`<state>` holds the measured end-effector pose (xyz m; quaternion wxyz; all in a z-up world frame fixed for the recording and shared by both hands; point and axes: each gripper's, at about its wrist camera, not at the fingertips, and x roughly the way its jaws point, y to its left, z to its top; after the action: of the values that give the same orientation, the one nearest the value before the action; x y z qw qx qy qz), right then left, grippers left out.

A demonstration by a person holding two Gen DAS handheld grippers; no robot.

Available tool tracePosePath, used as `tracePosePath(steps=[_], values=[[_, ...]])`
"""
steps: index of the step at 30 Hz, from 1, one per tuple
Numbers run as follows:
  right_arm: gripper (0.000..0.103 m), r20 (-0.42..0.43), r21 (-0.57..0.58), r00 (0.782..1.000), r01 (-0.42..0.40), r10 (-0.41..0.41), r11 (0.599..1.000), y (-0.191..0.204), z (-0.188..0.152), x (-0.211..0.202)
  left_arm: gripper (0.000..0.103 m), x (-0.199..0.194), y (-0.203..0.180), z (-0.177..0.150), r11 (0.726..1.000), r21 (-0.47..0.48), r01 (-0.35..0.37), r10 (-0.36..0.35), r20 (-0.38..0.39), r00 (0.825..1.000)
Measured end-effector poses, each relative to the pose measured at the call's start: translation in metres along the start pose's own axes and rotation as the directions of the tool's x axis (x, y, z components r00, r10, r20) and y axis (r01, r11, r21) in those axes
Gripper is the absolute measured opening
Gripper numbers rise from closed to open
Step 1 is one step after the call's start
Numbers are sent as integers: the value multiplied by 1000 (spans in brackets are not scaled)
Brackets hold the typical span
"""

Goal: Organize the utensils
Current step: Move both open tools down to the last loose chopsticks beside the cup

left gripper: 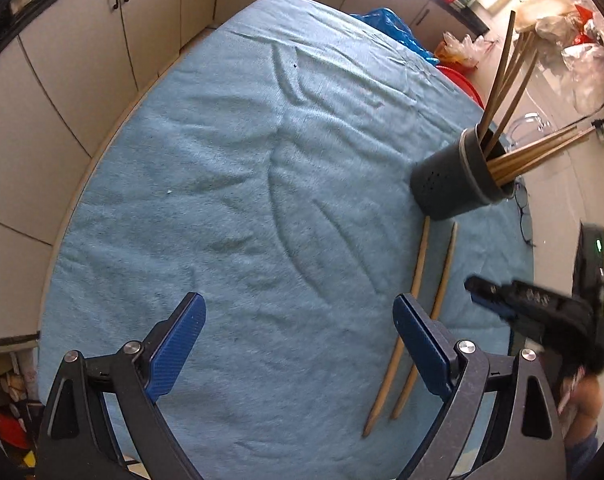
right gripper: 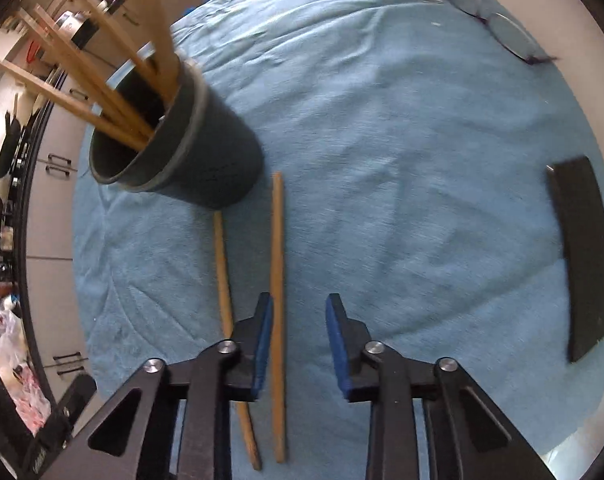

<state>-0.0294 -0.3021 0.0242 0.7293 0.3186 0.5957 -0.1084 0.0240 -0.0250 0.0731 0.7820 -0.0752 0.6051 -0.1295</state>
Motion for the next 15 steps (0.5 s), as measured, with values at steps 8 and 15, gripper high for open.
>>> tracePosePath(steps=[8,15], values=[[20,40,-35,998,48,-47,998,21,2,20,89,-7,11,-6,994,106,-24,24,4,1000],[8,35,-46,997,65,-64,997,17,-2,27,82,1,2,-5,990,141,15,-9,-40,999]])
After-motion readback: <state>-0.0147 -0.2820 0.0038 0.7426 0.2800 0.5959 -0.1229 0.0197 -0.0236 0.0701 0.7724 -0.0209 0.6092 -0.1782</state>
